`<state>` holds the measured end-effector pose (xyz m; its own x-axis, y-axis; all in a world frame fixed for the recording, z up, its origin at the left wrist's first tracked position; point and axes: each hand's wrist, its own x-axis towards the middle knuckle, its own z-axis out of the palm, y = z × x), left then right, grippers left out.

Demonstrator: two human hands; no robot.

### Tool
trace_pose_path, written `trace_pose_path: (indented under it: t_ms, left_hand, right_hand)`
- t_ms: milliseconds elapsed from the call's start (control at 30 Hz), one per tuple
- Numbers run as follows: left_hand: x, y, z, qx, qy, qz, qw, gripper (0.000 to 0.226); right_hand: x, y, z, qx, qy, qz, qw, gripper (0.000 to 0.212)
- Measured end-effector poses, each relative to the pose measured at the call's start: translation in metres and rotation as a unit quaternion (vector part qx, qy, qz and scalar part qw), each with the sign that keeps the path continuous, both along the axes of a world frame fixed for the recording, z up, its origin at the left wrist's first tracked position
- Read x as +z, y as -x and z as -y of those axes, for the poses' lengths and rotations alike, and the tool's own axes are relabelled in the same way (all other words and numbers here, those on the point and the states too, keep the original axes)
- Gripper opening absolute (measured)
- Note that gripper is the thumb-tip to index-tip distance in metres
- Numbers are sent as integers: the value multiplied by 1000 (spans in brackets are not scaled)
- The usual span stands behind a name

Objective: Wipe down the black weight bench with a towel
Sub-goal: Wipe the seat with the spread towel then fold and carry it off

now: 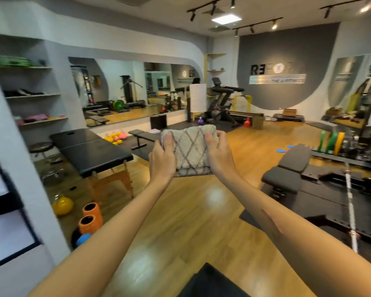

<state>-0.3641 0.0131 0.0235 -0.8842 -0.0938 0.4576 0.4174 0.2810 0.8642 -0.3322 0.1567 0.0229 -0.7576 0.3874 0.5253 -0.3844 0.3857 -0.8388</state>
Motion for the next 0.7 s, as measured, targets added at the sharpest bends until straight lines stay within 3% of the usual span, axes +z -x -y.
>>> trace_pose_path:
  t_ms: [200,367,500,700]
  left_hand:
    - [-5,8,91,78,1,12,997,63]
    - [-14,28,173,133,-11,22,991,43]
    - [-17,59,231,161,0,14,987,56]
    - [-13,104,274,150,8,15,989,49]
  right_hand:
    - [-8,38,85,99,-2,23,995,38]
    - [-13,74,166,163,-30,41,985,37]
    - [-13,104,224,192,-18,46,980,32]
    - [-6,149,266,210,4,52,976,30]
